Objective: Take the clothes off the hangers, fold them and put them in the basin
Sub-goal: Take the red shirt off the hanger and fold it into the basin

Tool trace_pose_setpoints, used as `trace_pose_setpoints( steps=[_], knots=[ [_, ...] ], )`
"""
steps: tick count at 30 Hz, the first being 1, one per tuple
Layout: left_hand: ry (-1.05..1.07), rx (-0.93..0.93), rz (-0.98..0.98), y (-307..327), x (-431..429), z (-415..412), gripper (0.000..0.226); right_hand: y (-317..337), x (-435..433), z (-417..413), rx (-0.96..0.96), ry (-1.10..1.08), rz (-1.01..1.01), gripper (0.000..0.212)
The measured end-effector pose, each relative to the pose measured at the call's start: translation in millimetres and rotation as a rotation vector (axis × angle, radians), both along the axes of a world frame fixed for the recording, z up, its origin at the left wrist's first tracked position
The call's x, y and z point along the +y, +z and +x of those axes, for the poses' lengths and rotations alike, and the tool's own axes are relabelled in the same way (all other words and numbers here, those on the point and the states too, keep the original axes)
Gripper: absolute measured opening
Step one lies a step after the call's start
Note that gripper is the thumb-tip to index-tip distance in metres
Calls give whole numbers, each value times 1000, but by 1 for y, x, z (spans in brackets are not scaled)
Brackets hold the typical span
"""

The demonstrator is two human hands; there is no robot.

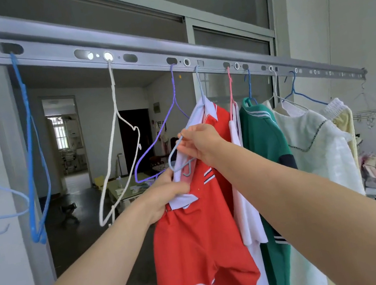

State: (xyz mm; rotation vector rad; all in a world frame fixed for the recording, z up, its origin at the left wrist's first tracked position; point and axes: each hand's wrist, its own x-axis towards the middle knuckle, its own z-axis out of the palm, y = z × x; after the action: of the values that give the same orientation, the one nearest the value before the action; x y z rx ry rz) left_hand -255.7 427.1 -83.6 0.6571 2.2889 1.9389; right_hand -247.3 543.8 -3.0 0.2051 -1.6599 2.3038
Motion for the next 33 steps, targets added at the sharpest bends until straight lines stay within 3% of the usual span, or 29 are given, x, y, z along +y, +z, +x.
trace_pose_setpoints(
  steps=[6, 8, 11, 13, 15, 21, 24, 28, 31, 33],
  knots=[
    [62, 18, -153, -9, 8, -13, 46, -2, -2, 4, 9, -4, 23, 24],
    [123, 14, -59, -12, 12, -16, 37, -3, -1, 5, 30, 2, 30, 13],
    [268, -67, 257, -11, 18, -31, 11, -2, 4, 8, 42, 7, 17, 10],
    [367, -85, 370, -11, 22, -50, 33, 2, 11, 12, 59, 16, 18, 10],
    [358, -104, 374, -12, 29, -59, 43, 3, 19, 19, 69, 22, 39, 7],
    [207, -85, 387, -11, 70, -65, 30, -5, 47, 32, 194, -27, 368, 28],
    [200, -79, 400, -4, 90, -66, 21, -5, 60, 34, 301, -25, 414, 40],
    [195, -33, 400, 6, 112, -74, 45, -1, 77, 41, 383, -86, 462, 56],
    [264, 49, 401, 18, 130, -75, 47, 2, 89, 46, 384, -106, 392, 46],
    [374, 106, 359, 30, 139, -73, 63, 6, 97, 45, 321, -111, 294, 44]
  ],
)
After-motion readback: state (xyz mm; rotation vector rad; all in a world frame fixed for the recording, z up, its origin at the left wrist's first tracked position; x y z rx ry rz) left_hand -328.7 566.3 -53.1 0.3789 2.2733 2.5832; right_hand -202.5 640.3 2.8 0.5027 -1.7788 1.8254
